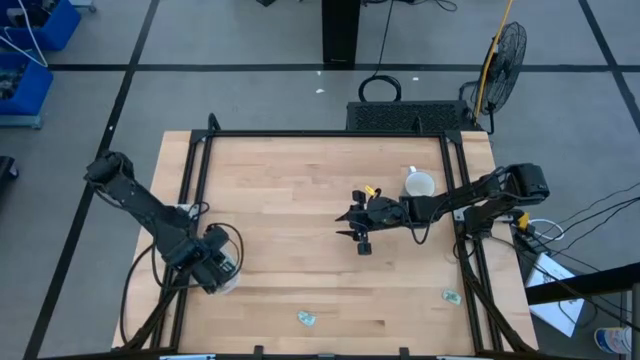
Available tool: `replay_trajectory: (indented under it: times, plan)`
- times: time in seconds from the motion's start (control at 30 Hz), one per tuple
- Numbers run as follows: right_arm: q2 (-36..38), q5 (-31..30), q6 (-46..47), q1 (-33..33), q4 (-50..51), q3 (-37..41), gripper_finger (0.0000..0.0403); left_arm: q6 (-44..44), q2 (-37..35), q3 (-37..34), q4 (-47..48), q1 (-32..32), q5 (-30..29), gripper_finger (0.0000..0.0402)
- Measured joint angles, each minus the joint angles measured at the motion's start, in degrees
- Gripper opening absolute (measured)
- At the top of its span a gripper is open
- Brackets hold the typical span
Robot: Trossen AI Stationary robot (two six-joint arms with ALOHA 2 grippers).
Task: Pick and place Stevia / Truvia into bins
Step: Put the stevia packet into the transparent container
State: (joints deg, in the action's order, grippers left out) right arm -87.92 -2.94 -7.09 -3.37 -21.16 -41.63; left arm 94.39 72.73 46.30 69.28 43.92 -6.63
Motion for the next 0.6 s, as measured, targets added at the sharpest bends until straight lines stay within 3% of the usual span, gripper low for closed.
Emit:
replay_trajectory:
  times: [0.2, 0.33, 0.6]
  plan:
    - [0.0, 0.11, -0.04, 0.02, -1.12, 0.02, 0.0153, -1.04, 0.0, 0.0, -3.42, -1.04, -7.39, 0.0099]
    - [0.0, 0.17, -0.04, 0.02, -1.26, 0.02, 0.0153, -9.29, 0.0, 0.01, -10.14, -3.13, -11.86, 0.0099]
    - [0.0, 2.48, 3.56, 0.02, -1.24, 0.02, 0.0153, -42.32, -0.02, 1.27, -37.56, -8.01, -17.92, 0.0099]
